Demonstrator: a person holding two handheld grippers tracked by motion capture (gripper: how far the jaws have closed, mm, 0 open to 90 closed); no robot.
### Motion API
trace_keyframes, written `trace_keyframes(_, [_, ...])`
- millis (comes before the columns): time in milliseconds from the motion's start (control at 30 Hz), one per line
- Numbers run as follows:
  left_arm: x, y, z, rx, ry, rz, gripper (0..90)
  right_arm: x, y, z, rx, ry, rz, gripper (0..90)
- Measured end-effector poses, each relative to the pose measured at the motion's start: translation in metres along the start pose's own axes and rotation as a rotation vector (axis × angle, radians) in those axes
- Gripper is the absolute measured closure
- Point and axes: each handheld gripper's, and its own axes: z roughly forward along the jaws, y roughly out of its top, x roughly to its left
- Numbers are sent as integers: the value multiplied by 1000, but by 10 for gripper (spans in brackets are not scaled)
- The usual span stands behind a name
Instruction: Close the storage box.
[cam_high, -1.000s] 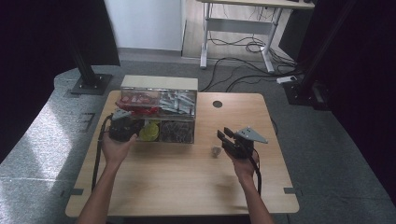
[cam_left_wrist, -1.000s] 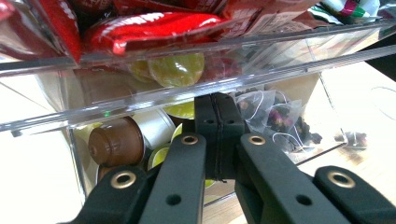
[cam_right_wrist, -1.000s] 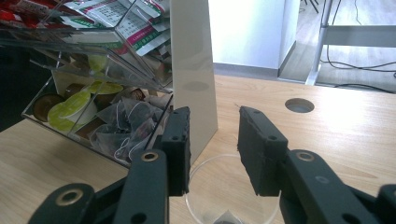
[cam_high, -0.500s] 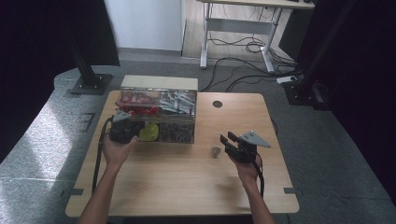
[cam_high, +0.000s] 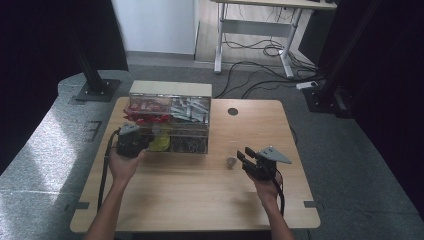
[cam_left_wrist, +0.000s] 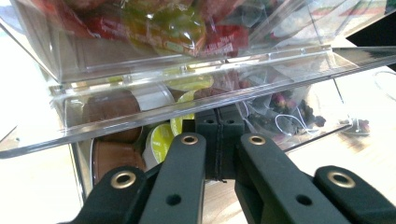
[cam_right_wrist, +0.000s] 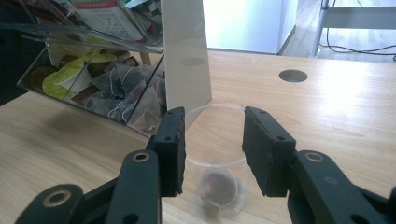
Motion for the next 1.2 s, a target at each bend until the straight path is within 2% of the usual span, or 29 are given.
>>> trace_keyframes(600, [2, -22, 5, 29, -11, -14, 900, -8, -19, -11, 32, -32, 9, 575])
trace_keyframes(1200, [3, -41, 9, 60, -30, -22, 900, -7, -29, -13, 60, -27, 6, 576])
